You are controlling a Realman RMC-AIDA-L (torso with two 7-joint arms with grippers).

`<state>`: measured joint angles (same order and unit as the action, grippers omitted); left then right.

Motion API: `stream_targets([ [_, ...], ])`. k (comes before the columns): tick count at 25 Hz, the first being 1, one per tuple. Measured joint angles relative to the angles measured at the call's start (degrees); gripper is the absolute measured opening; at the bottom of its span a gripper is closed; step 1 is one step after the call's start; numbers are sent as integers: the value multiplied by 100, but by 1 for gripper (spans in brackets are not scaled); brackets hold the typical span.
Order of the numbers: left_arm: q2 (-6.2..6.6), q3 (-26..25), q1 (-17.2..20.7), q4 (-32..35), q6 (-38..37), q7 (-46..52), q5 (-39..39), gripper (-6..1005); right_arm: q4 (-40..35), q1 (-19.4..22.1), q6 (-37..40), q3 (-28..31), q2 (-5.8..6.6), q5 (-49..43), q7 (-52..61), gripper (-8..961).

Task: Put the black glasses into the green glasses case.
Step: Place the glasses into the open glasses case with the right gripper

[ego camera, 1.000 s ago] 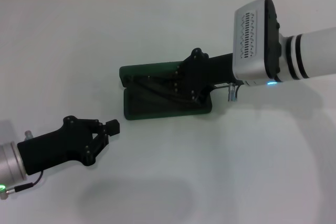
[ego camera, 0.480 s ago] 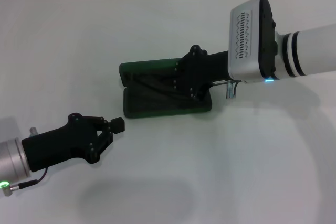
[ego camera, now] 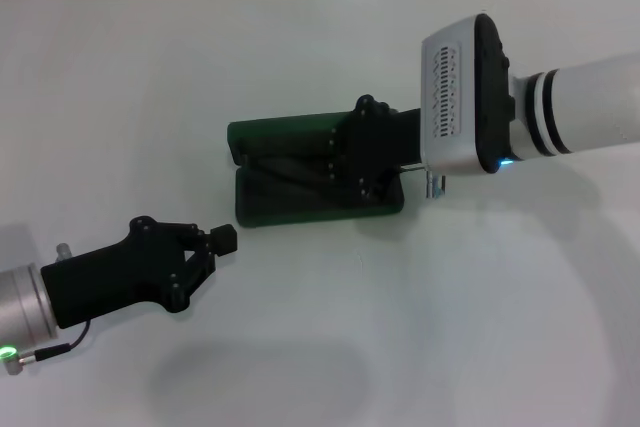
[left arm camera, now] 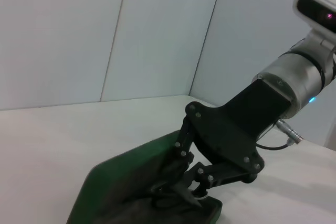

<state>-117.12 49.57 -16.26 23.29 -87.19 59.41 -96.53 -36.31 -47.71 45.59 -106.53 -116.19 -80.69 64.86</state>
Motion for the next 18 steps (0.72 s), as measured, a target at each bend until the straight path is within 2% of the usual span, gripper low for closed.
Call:
stream_targets([
  [18,17,0,-15,8,-21,71,-23,60,-301,264,-126,-41,0,0,24,87],
])
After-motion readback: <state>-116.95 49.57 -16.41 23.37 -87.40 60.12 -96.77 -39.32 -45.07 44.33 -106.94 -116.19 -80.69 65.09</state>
